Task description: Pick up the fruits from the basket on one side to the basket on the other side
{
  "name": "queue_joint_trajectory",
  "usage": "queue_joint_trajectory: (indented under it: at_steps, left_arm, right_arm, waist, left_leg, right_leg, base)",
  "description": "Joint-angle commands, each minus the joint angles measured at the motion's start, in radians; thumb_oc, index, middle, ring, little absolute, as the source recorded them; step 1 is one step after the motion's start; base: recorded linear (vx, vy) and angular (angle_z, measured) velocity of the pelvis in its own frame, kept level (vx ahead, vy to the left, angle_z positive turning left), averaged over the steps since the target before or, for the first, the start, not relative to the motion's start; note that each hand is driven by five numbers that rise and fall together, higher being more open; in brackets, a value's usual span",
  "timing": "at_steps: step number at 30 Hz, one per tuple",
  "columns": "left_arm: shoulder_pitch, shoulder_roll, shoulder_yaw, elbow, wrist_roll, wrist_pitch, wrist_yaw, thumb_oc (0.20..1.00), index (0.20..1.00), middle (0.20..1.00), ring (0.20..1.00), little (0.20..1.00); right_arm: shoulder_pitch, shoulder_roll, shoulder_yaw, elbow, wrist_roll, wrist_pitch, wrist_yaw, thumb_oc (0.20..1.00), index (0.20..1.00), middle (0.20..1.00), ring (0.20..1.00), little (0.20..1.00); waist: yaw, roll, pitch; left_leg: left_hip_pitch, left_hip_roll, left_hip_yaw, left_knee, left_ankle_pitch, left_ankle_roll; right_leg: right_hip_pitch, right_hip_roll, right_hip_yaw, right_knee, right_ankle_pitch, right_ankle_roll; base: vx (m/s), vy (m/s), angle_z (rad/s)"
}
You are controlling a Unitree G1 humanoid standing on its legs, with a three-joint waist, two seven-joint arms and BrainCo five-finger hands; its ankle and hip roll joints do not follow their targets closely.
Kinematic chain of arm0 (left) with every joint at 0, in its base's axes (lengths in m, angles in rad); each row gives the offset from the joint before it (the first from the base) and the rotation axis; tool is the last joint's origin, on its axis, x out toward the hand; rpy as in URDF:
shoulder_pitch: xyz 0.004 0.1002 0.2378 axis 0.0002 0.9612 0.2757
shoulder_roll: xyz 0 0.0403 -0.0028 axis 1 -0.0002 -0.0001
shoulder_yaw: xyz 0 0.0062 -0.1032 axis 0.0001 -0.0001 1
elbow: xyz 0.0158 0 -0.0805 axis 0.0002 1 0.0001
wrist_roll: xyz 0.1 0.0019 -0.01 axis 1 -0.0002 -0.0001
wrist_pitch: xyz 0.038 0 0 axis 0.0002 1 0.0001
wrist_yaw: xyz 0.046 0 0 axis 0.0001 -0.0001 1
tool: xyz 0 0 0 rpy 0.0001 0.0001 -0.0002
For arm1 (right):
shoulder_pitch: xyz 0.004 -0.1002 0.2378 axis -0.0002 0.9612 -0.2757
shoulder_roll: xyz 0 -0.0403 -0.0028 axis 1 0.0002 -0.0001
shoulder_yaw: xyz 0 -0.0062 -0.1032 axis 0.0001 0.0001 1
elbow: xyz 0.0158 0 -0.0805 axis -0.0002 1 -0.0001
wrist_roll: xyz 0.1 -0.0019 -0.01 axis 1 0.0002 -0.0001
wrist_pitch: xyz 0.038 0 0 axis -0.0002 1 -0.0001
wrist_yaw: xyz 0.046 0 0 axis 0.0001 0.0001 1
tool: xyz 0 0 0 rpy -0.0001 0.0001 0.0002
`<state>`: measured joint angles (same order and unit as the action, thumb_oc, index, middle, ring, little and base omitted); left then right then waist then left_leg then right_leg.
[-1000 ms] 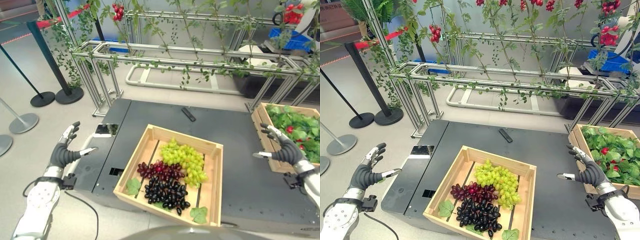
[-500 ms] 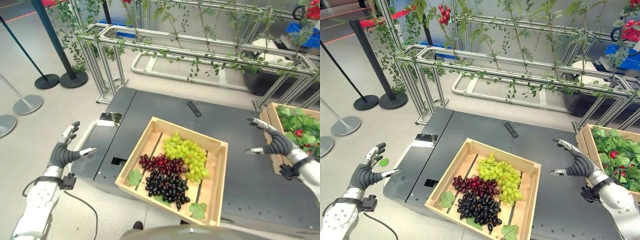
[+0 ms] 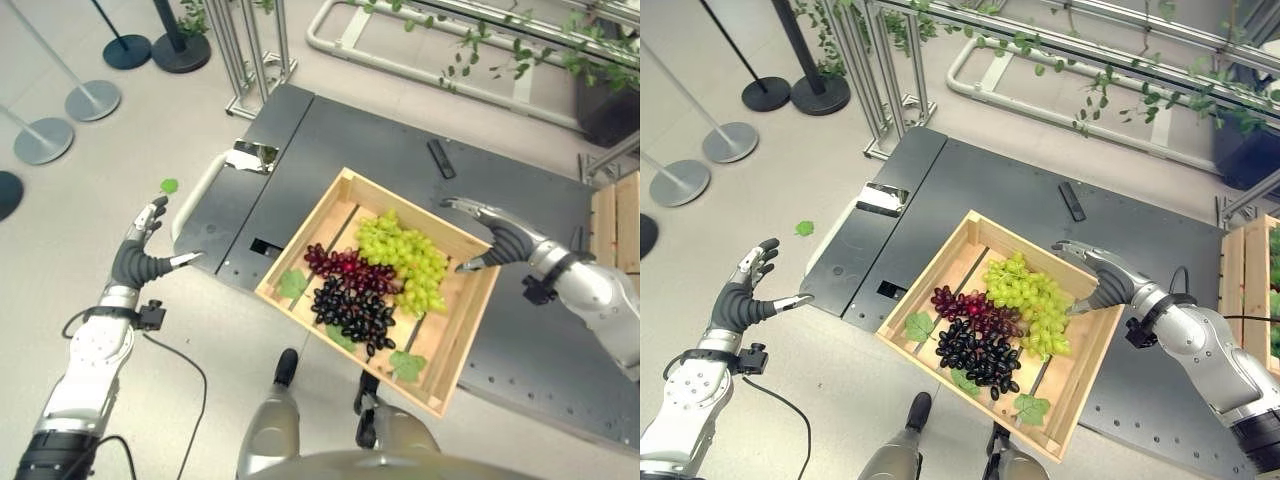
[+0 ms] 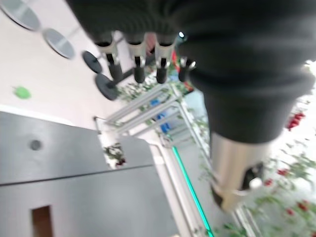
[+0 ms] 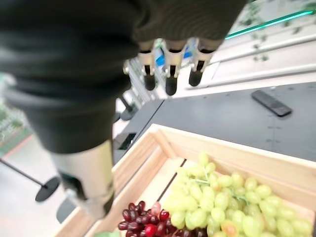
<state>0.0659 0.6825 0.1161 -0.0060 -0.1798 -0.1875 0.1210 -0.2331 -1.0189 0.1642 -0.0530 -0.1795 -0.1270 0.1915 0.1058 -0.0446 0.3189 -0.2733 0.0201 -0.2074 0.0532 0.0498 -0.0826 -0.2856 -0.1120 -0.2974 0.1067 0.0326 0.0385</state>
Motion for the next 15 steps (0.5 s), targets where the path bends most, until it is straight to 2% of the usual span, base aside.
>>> queue_joint_trajectory:
  at_steps: [1, 6, 15]
  left_arm:
    - [-0.05, 0.035, 0.033, 0.01, -0.038, -0.032, 0.047, 1.0, 1.0, 1.0, 1.0, 1.0]
    - [-0.063, 0.023, 0.03, -0.004, -0.026, -0.033, 0.068, 1.0, 1.0, 1.0, 1.0, 1.0]
    - [-0.081, 0.03, 0.027, -0.012, -0.012, -0.037, 0.081, 1.0, 1.0, 1.0, 1.0, 1.0]
  right_arm:
    - [-0.072, -0.02, 0.056, -0.019, -0.022, 0.008, -0.034, 1.0, 1.0, 1.0, 1.0, 1.0]
    - [-0.059, 0.021, 0.078, -0.008, -0.012, 0.011, -0.023, 1.0, 1.0, 1.0, 1.0, 1.0]
    - [-0.07, 0.042, 0.112, -0.009, 0.015, 0.012, -0.005, 1.0, 1.0, 1.0, 1.0, 1.0]
  waist:
    - [-0.005, -0.042, -0.007]
    - [-0.004, -0.045, 0.002]
    - [0.002, -0.055, 0.018]
  left_leg:
    - [-0.025, -0.04, 0.012, 0.045, -0.017, 0.044]
    - [-0.034, -0.044, -0.003, 0.053, -0.02, 0.047]
    - [-0.032, -0.039, -0.013, 0.037, -0.012, 0.043]
  right_leg:
    - [0.025, -0.05, 0.015, 0.085, -0.052, 0.053]
    - [0.008, -0.052, 0.013, 0.116, -0.069, 0.048]
    - [0.001, -0.05, 0.008, 0.128, -0.078, 0.045]
  base:
    - [-0.03, -0.029, 0.24]
    - [0.0, -0.015, 0.15]
    - [0.0, -0.005, 0.01]
